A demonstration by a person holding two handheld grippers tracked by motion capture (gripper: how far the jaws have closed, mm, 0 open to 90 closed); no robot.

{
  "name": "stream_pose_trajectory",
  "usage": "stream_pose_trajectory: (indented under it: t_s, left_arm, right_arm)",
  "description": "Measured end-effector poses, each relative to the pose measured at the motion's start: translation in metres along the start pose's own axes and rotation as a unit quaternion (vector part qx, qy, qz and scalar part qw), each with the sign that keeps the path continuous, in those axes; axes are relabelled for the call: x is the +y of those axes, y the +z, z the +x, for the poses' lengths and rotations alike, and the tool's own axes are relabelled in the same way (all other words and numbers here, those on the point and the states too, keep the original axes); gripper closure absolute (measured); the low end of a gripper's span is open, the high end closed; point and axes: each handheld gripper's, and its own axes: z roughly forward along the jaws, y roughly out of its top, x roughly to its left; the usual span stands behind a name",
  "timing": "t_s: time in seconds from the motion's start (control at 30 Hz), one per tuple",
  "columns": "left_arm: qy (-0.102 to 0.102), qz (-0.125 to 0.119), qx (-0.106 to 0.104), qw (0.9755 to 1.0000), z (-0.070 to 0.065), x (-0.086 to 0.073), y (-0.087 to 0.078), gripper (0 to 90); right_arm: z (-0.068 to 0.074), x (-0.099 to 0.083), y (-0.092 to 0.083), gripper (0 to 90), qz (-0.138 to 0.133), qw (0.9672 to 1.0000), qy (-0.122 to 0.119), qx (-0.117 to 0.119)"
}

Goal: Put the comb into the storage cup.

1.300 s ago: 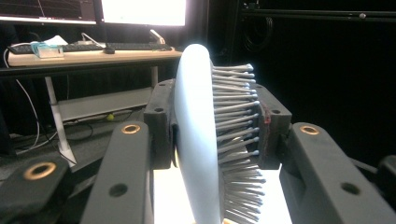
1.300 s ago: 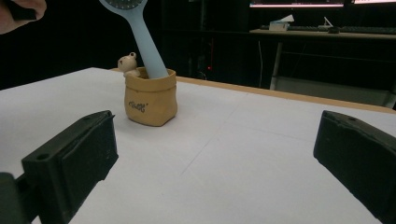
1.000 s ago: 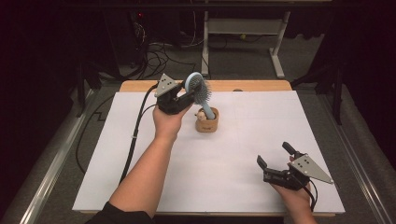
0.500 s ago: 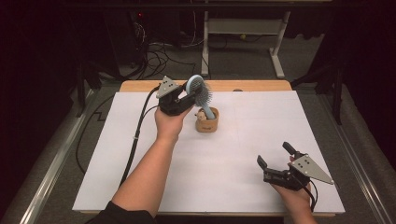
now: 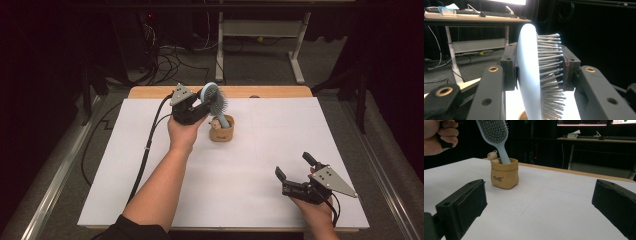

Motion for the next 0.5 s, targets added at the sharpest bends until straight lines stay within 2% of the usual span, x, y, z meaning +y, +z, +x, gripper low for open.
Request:
stream_pose_trajectory:
  t_s: [0.5]
  left_arm:
    - [0.002, 0.003, 0.0, 1.0, -0.0012, -0.0034, 0.0026, 58.0]
  right_arm:
    - [-0.0002, -0.0002, -0.0003, 0.2, 0.0, 1.0, 0.001, 0.0]
